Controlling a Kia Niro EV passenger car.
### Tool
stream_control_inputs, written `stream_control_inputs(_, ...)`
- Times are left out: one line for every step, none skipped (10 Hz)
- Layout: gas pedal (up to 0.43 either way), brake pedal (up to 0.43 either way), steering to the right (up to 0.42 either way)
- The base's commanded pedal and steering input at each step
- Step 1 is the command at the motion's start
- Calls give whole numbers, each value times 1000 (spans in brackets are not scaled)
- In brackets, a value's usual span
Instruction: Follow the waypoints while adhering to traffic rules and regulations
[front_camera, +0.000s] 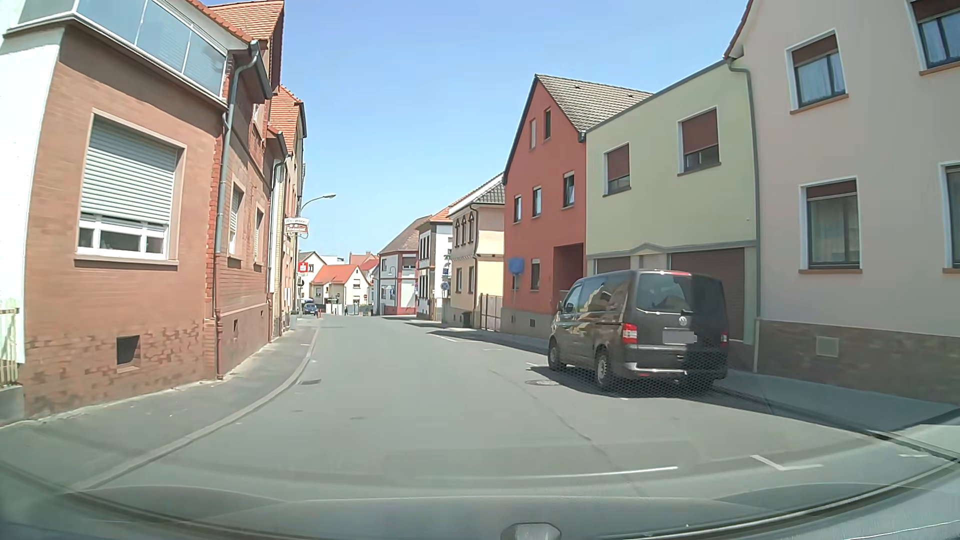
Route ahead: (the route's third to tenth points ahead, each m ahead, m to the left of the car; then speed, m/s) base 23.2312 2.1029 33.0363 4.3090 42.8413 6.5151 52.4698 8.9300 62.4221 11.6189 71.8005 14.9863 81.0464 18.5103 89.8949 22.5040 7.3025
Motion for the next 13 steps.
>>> stream_control_inputs(0, 0, -28)
stream_control_inputs(0, 0, -31)
stream_control_inputs(0, 0, -34)
stream_control_inputs(0, 0, -34)
stream_control_inputs(0, 0, -34)
stream_control_inputs(0, 0, -34)
stream_control_inputs(0, 0, -35)
stream_control_inputs(0, 0, -36)
stream_control_inputs(0, 0, -36)
stream_control_inputs(0, 0, -36)
stream_control_inputs(0, 0, -36)
stream_control_inputs(0, 0, -36)
stream_control_inputs(0, 0, -37)
